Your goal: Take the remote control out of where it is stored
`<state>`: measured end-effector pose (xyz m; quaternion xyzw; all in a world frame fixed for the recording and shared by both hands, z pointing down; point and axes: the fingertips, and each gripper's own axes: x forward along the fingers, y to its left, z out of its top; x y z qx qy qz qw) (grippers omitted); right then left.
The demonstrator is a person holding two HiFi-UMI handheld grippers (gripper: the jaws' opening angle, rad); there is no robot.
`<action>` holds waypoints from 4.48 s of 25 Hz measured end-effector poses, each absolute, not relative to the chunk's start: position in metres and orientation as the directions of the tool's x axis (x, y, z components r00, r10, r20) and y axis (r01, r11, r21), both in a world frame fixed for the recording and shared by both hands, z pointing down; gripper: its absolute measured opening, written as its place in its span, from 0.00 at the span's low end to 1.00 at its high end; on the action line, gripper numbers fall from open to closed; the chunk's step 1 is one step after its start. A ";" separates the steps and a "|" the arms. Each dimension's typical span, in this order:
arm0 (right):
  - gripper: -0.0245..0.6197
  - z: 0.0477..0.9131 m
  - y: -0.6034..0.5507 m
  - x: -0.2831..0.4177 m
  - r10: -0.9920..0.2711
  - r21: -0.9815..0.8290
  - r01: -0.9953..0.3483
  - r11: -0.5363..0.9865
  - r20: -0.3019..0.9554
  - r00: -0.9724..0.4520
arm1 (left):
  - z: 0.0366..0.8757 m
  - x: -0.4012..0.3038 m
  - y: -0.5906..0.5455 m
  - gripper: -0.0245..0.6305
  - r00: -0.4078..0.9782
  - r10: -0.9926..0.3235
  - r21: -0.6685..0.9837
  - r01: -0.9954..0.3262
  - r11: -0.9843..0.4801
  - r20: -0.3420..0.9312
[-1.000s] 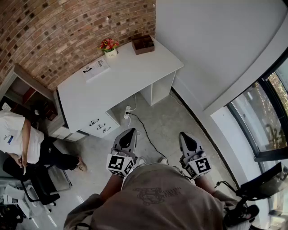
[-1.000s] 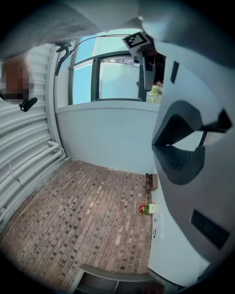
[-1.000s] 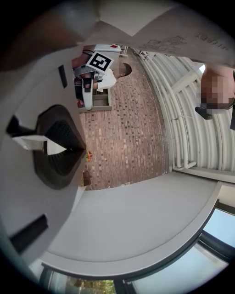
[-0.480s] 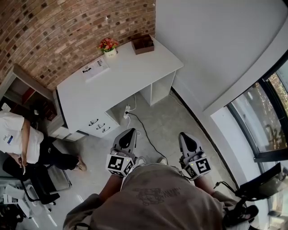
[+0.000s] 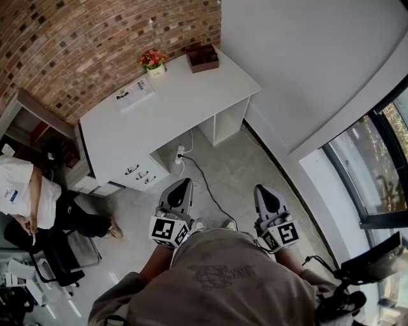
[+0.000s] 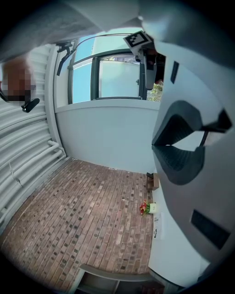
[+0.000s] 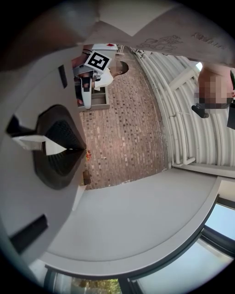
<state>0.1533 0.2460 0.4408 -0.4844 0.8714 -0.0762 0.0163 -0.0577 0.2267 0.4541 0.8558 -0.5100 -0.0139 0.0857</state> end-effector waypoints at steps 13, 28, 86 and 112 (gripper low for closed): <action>0.06 0.444 0.243 0.166 -0.851 -0.173 -0.844 0.507 0.057 -0.523 | 0.460 -0.051 0.225 0.06 0.447 -0.888 0.168 -0.888 -0.427 0.105; 0.06 0.448 0.229 0.205 -0.818 -0.159 -0.813 0.560 0.047 -0.573 | 0.478 -0.018 0.219 0.06 0.389 -0.901 0.171 -0.917 -0.360 0.193; 0.06 0.458 -0.106 0.069 -0.827 -0.075 -0.831 0.552 0.075 -0.556 | 0.505 -0.182 -0.110 0.06 0.390 -0.894 0.099 -0.921 -0.377 0.220; 0.06 0.472 -0.152 0.023 -0.823 0.009 -0.832 0.554 0.159 -0.546 | 0.509 -0.202 -0.185 0.06 0.493 -0.853 0.129 -0.870 -0.477 0.173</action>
